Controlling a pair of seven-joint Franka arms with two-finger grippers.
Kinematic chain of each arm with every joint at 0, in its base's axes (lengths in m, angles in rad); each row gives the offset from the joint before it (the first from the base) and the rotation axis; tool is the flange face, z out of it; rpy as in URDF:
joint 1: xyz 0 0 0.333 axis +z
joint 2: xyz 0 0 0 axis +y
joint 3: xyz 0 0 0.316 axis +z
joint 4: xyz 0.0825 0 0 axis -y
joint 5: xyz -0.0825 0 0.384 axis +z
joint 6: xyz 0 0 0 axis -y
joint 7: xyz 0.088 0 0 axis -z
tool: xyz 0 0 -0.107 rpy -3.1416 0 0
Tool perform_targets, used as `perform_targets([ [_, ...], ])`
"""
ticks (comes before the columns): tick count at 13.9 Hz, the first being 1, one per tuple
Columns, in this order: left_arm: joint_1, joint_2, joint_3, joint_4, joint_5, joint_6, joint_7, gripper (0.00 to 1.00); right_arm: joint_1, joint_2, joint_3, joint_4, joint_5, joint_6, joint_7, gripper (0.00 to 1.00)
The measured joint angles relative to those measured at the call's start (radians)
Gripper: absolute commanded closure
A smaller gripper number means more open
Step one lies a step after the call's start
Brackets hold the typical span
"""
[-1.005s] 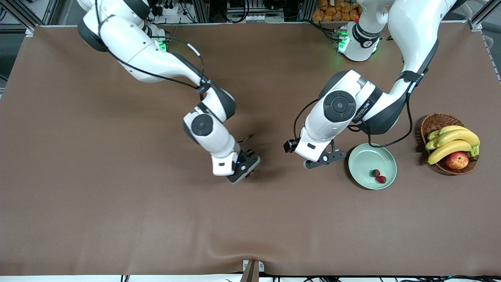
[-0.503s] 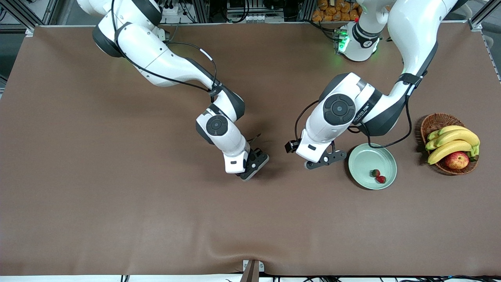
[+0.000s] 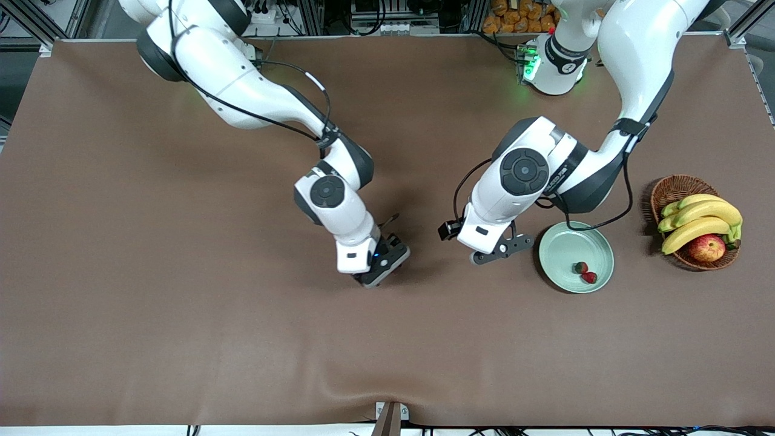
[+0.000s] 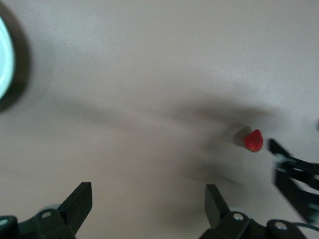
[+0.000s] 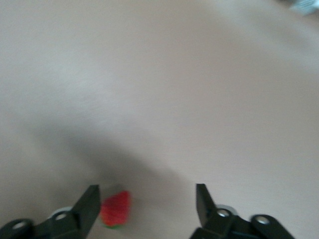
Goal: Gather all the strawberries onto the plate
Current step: 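Grasp the last strawberry with the left gripper while the right gripper retracts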
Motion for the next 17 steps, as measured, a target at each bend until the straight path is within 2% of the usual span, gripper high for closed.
perform_targets([
  [2,-0.004,0.024,0.000,0.000,0.000,0.033,-0.008,0.00,-0.054,-0.088,-0.019,-0.053,0.000,-0.048,0.000,0.00],
  [5,-0.051,0.069,0.024,0.011,0.000,0.120,-0.061,0.00,-0.129,-0.246,-0.086,-0.116,0.000,-0.230,0.000,0.00],
  [7,-0.151,0.100,0.111,0.042,0.000,0.189,-0.090,0.00,-0.202,-0.352,-0.103,-0.165,0.003,-0.336,0.000,0.00],
  [10,-0.365,0.179,0.291,0.152,0.000,0.257,-0.159,0.00,-0.311,-0.508,-0.120,-0.225,0.057,-0.522,0.001,0.00],
  [13,-0.528,0.263,0.441,0.218,0.000,0.379,-0.183,0.15,-0.373,-0.643,-0.159,-0.240,0.079,-0.707,0.000,0.00],
  [15,-0.561,0.304,0.473,0.230,0.000,0.447,-0.183,0.23,-0.383,-0.713,-0.204,-0.251,0.093,-0.801,0.000,0.00],
  [17,-0.567,0.327,0.474,0.234,0.000,0.484,-0.183,0.31,-0.394,-0.764,-0.248,-0.254,0.160,-0.873,0.000,0.00],
])
